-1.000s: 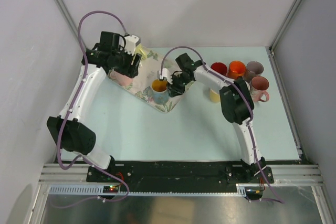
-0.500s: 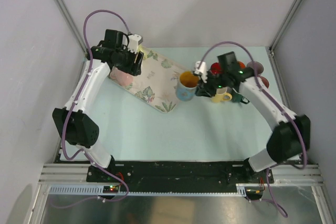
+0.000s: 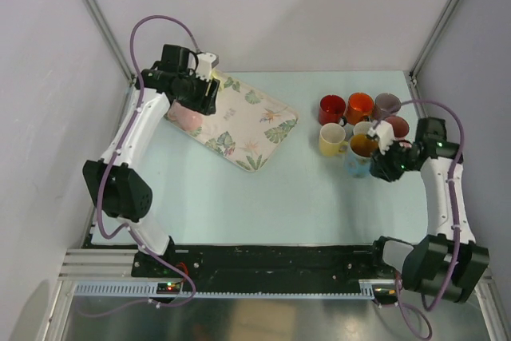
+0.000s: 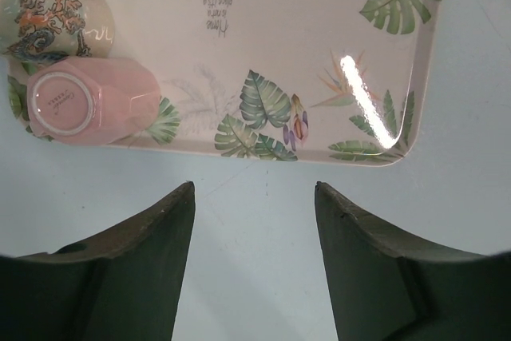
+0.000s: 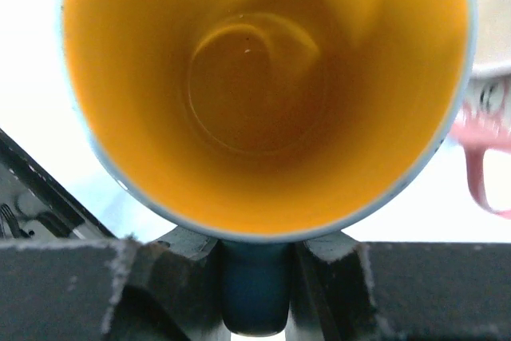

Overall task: Turn the mug right side up
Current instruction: Place the cup at the corner of the board.

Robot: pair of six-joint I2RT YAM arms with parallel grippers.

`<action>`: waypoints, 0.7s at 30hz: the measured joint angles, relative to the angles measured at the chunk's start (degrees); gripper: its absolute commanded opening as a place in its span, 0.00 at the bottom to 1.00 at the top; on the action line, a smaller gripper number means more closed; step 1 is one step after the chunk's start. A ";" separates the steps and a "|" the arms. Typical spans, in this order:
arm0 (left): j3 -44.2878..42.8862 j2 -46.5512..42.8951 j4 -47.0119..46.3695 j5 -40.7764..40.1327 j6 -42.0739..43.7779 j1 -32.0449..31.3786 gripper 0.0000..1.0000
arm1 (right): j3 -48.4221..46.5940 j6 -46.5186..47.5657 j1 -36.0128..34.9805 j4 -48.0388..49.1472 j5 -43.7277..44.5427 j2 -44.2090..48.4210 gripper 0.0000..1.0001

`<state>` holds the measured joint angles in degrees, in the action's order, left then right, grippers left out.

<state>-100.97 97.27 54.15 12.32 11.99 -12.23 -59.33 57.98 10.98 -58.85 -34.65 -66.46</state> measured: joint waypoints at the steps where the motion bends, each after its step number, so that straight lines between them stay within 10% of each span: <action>1: 0.00 0.26 -0.02 -0.02 0.00 0.00 0.66 | 1.20 1.62 3.08 -0.90 0.42 0.96 0.00; 9: 0.00 1.31 0.00 -0.15 0.02 0.00 0.66 | 5.46 8.52 21.03 -2.86 1.55 0.24 0.00; 21: -0.15 1.33 0.00 -0.39 0.02 0.00 0.66 | 10.23 9.05 28.26 8.33 2.29 -7.67 0.00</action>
<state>-101.12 98.61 54.15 11.92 12.01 -12.23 -49.10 67.02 39.24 -50.52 -32.36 -74.13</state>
